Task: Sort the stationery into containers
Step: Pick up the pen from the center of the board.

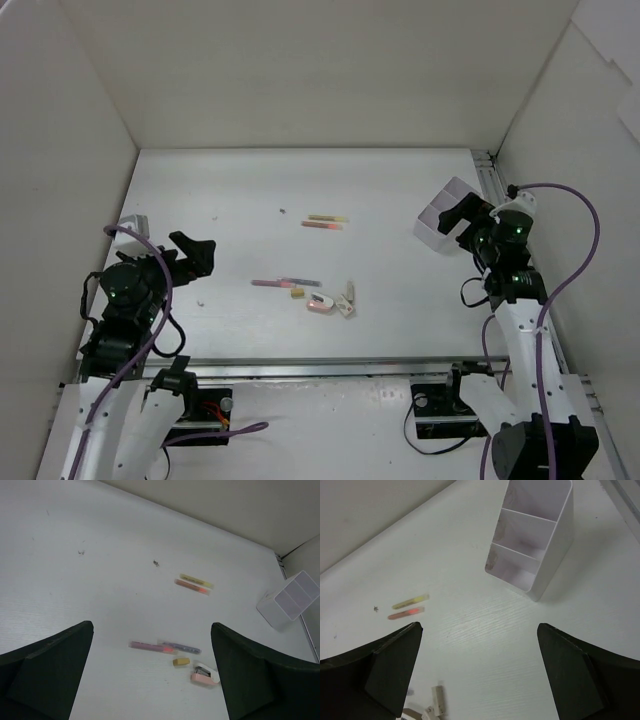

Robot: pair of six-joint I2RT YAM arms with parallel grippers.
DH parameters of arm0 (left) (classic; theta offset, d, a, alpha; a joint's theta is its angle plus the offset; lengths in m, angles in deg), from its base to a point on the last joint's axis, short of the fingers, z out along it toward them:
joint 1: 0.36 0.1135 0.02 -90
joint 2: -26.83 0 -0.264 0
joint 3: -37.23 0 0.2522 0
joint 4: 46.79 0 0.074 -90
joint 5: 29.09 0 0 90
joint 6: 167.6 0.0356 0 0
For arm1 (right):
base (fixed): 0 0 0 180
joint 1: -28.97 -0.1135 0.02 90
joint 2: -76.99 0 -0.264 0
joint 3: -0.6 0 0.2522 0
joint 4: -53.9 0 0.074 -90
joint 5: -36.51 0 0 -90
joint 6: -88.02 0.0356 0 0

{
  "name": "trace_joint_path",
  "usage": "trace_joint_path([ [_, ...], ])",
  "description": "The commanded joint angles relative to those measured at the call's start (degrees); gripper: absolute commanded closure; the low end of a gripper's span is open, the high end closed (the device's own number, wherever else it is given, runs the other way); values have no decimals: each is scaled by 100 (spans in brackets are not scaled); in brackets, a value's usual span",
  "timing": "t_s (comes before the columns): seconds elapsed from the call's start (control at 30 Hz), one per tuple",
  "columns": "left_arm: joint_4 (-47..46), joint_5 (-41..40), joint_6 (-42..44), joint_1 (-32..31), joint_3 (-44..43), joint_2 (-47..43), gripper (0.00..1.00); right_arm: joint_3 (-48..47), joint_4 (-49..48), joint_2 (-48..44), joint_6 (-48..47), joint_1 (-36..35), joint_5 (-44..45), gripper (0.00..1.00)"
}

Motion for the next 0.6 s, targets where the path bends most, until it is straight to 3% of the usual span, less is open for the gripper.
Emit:
trace_joint_path([
  [0.0,-284,85,-26,28,-158,-149,0,-6,-695,-303,-151,-27,-416,2],
  [0.2,-407,401,-140,28,-35,-150,0,11,-800,-268,-449,-62,-1507,2],
  [0.37,-214,394,-228,28,27,-44,0,20,-739,-347,-942,-483,-1605,2],
  [0.57,313,24,-448,28,-193,456,0,-709,157,680,-2224,-1975,-1122,2],
])
